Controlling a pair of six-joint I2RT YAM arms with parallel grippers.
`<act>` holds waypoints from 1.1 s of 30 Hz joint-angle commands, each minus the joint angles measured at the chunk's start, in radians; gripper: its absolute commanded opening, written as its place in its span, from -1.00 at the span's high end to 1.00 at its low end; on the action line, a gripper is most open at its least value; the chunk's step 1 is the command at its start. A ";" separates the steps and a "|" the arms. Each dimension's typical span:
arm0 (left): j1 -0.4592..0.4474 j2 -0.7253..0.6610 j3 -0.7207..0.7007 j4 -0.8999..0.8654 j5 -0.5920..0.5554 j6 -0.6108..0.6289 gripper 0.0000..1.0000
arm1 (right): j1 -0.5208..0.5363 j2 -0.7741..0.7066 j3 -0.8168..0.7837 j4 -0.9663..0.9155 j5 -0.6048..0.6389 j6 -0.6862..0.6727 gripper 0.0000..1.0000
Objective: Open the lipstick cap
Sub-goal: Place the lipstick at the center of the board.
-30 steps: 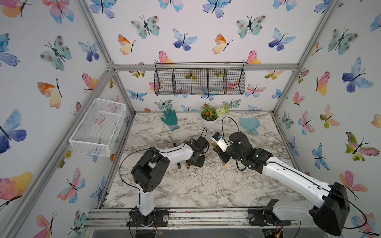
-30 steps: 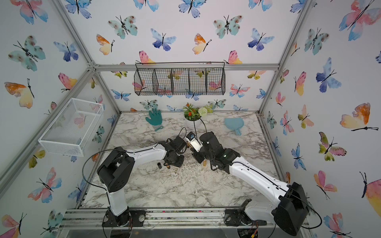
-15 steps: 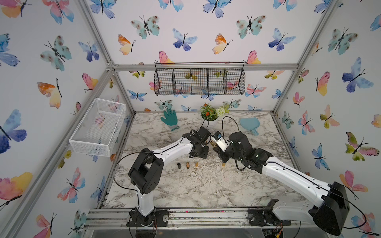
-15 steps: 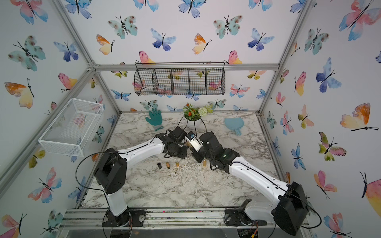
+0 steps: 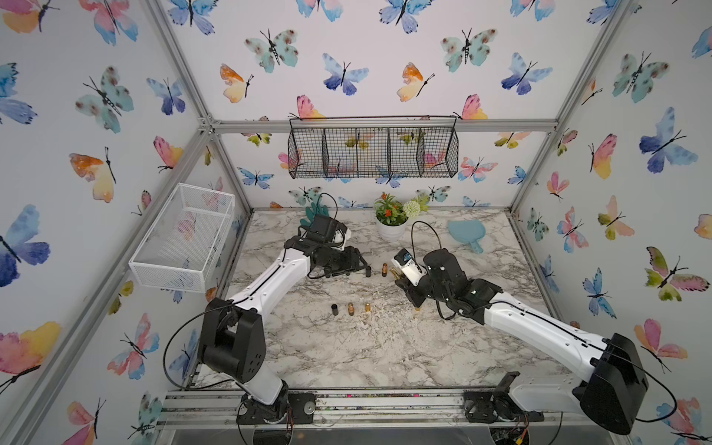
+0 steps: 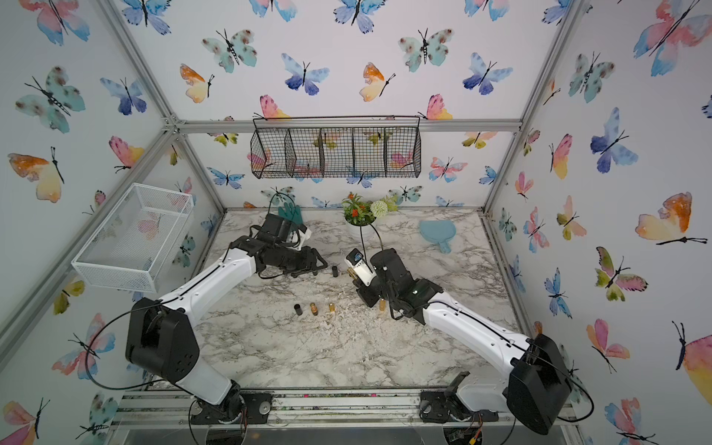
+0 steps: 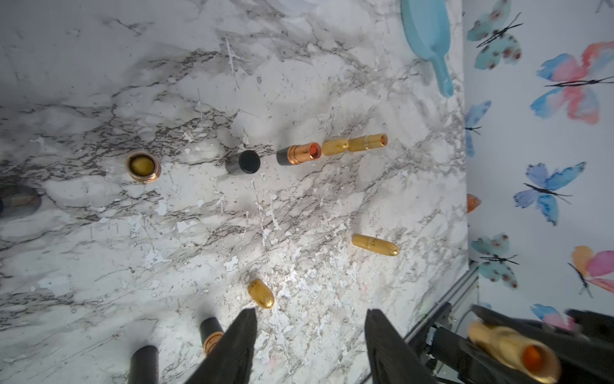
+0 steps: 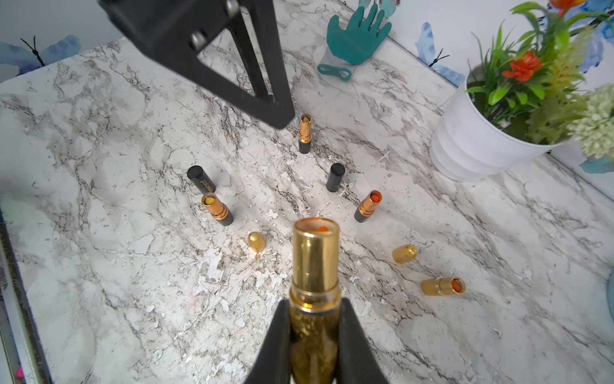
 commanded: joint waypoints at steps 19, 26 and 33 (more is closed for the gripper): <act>-0.013 -0.004 -0.109 0.081 0.313 0.093 -0.14 | 0.019 0.229 0.094 0.109 -0.152 0.019 0.96; -0.016 0.029 -0.094 0.089 0.304 0.091 -0.09 | 0.049 0.221 0.099 0.112 -0.152 0.026 0.96; -0.021 0.030 -0.090 0.089 0.301 0.089 0.11 | 0.065 0.227 0.089 0.126 -0.155 0.034 0.95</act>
